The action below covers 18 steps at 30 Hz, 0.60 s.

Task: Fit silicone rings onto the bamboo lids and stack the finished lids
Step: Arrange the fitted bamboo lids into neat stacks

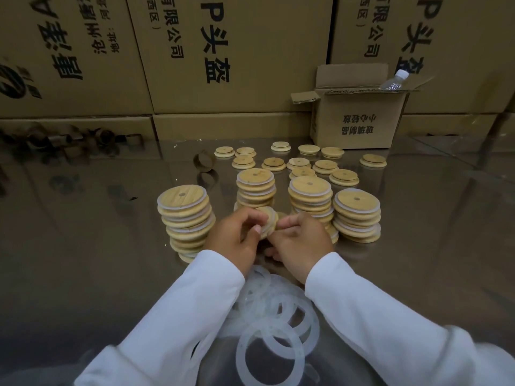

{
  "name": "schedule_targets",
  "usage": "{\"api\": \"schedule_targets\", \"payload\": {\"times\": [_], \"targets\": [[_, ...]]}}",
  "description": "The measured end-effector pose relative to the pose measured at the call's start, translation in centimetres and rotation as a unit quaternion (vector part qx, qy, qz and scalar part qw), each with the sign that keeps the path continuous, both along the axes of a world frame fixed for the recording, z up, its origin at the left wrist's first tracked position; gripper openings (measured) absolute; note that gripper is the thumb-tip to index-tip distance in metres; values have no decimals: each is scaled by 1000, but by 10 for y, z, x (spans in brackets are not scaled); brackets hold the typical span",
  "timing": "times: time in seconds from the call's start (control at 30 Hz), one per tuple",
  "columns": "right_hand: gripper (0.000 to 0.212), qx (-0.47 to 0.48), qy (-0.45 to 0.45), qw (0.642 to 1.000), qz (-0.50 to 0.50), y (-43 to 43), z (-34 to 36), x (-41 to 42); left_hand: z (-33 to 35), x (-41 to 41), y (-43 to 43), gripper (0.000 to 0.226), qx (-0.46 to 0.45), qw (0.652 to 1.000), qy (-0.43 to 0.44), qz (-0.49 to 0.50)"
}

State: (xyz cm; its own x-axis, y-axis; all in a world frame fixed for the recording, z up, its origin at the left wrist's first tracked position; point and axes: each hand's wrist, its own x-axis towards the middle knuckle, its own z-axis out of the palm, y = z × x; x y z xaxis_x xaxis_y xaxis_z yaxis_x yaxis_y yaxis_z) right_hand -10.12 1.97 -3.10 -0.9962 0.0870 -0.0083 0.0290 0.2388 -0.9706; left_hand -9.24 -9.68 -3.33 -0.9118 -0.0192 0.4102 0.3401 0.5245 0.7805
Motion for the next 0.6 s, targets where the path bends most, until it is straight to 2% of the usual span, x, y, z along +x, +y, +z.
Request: {"api": "schedule_targets", "payload": {"times": [0.1,0.27,0.33,0.43,0.53,0.57,0.6], "targets": [[18,58,50,997,14,10,12,8,0,-1,-3,20,-39,999,-3,13],[16,-21,171,985,-29,40,58,-5,-1,0,-4,16,-61,997,1,40],[15,-19,192,980,-48,59,79,-28,-1,1,-6,17,-64,997,12,36],[15,34,175,981,-82,89,97,-79,2,3,-6,21,-52,997,60,17],[12,54,103,988,-101,116,87,-127,4,5,-4,29,-45,994,104,-2],[9,106,74,987,-92,125,76,-138,4,5,-3,30,-41,992,118,-6],[14,227,52,970,-70,136,63,-146,5,5,-3,29,-36,991,131,-11]]}}
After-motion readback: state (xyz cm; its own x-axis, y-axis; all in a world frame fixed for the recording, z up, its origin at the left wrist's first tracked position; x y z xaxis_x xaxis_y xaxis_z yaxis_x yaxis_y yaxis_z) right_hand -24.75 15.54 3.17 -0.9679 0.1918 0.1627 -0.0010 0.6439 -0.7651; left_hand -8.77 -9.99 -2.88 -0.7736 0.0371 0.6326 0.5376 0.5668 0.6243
